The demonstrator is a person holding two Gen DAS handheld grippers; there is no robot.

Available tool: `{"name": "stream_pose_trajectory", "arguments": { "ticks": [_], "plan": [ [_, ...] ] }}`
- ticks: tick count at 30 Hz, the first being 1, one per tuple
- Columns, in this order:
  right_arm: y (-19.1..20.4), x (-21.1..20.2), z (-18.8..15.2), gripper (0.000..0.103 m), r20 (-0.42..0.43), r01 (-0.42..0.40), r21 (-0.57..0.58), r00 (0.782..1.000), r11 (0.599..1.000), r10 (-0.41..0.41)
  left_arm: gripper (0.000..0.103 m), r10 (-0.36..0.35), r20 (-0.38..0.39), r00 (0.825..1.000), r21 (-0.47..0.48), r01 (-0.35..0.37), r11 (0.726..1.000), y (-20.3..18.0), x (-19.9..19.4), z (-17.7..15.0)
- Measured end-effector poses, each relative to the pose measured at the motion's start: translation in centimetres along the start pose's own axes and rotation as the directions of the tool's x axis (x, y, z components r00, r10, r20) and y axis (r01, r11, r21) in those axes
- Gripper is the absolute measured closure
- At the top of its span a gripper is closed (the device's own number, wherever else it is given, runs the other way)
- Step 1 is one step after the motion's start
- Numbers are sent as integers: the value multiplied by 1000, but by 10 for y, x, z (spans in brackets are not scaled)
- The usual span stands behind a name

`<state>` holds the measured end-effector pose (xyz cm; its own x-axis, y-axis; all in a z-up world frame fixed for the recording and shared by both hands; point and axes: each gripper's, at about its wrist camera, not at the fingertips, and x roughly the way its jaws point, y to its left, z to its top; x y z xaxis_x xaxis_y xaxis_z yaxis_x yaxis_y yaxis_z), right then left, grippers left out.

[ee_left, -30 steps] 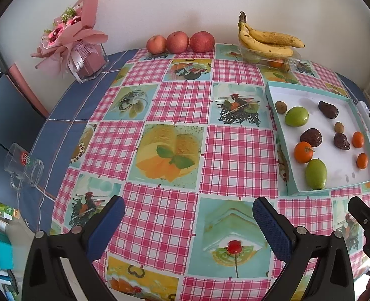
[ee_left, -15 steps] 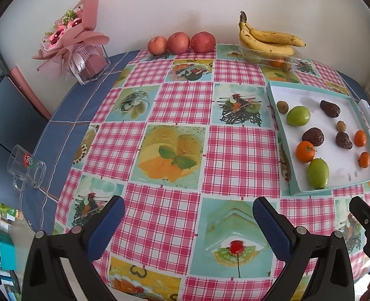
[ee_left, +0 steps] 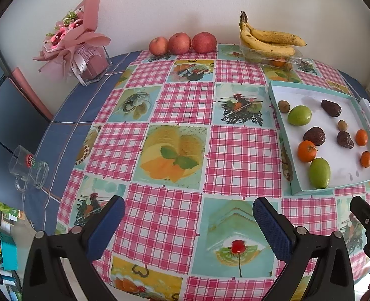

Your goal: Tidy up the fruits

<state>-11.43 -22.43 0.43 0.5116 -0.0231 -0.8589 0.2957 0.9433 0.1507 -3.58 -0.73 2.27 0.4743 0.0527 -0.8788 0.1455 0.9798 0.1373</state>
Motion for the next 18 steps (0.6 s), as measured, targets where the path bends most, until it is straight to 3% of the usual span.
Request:
{"name": "stream_pose_trajectory", "arguments": {
  "ticks": [18],
  "plan": [
    [0,0,0,12,-2,1,-2,1000,1000,-1,0,13,-7,1000,2,-13,1000,0,1,0]
  ]
}}
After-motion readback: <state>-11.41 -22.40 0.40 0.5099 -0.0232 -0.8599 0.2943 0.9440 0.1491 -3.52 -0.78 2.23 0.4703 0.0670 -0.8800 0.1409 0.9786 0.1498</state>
